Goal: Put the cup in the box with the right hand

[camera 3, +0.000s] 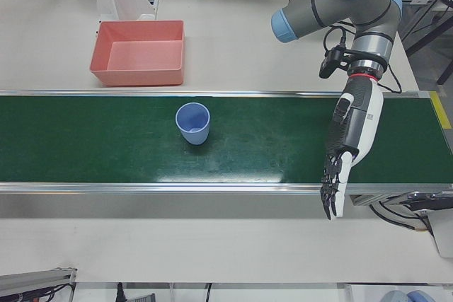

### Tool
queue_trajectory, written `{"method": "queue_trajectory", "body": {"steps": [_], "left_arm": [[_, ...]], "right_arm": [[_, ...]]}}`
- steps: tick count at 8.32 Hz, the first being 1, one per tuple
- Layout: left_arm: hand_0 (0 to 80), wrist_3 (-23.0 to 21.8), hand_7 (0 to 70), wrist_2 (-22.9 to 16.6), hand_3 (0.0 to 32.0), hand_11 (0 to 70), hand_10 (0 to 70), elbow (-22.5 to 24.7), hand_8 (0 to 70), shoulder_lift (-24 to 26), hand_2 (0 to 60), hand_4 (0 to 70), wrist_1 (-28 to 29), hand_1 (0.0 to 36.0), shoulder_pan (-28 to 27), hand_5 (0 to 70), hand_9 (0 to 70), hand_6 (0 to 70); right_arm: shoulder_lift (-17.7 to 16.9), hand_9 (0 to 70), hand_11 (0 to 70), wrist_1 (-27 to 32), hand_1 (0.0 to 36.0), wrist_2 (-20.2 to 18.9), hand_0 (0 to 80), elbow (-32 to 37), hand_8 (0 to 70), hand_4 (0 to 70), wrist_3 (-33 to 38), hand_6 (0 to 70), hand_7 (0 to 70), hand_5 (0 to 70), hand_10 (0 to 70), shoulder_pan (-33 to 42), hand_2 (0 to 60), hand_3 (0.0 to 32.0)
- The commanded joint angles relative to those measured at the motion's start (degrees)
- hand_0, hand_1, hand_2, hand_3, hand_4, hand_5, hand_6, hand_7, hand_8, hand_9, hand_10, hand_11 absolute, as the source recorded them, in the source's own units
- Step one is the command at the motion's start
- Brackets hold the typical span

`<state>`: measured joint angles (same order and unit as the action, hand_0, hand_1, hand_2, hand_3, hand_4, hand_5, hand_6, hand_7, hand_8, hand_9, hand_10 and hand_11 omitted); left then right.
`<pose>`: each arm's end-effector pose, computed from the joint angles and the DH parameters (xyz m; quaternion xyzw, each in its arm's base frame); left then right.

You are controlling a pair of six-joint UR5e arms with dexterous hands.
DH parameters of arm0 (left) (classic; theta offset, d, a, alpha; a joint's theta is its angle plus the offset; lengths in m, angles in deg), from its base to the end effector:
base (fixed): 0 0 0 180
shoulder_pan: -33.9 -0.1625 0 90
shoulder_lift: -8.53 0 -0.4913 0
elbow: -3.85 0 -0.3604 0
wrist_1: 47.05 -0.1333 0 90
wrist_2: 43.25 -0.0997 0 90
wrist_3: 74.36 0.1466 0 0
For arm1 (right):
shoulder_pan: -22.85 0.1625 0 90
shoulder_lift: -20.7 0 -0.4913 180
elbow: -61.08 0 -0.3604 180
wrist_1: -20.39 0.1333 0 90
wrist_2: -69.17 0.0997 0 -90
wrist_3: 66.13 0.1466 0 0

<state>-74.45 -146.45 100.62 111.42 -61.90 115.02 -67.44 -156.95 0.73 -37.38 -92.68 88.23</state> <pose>-0.0061 -0.6078 0.6075 -0.1347 0.7230 -0.6639 0.1359 -0.0489 -0.5559 0.6555 0.1294 -0.7666 0.6149 0.1321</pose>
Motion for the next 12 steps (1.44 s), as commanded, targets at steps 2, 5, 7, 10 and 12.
{"method": "queue_trajectory", "body": {"steps": [2,5,7,10,12], "left_arm": [[0.0,0.00,0.0,0.02,0.0,0.0,0.0,0.00,0.0,0.03,0.0,0.0,0.00,0.0,0.00,0.0,0.0,0.0],[0.0,0.00,0.0,0.02,0.0,0.0,0.0,0.00,0.0,-0.06,0.0,0.0,0.00,0.0,0.00,0.0,0.0,0.0],[0.0,0.00,0.0,0.02,0.0,0.0,0.0,0.00,0.0,-0.06,0.0,0.0,0.00,0.0,0.00,0.0,0.0,0.0],[0.0,0.00,0.0,0.02,0.0,0.0,0.0,0.00,0.0,-0.06,0.0,0.0,0.00,0.0,0.00,0.0,0.0,0.0],[0.0,0.00,0.0,0.02,0.0,0.0,0.0,0.00,0.0,-0.06,0.0,0.0,0.00,0.0,0.00,0.0,0.0,0.0]], "right_arm": [[0.16,6.1,10.7,0.06,6.3,0.14,50.4,0.19,2.7,15.7,0.88,3.6,4.7,4.6,6.4,-0.17,0.0,0.0],[0.16,5.4,9.9,-0.03,7.9,0.06,50.7,-0.16,2.2,9.6,0.89,3.2,2.7,5.0,5.7,-0.08,0.0,0.0],[0.16,4.5,9.6,-0.03,8.1,0.06,51.1,-0.16,1.6,10.4,0.71,3.3,3.7,5.0,5.4,-0.08,0.0,0.0],[0.33,3.7,8.9,-0.20,8.0,-0.03,51.6,-0.25,1.1,10.3,-0.34,3.4,4.6,5.1,4.9,-0.08,0.0,0.0],[0.33,3.2,8.7,-0.20,8.4,-0.12,52.0,-0.33,0.7,7.9,-1.57,3.4,4.7,5.3,4.7,-0.08,0.0,0.0]]}}
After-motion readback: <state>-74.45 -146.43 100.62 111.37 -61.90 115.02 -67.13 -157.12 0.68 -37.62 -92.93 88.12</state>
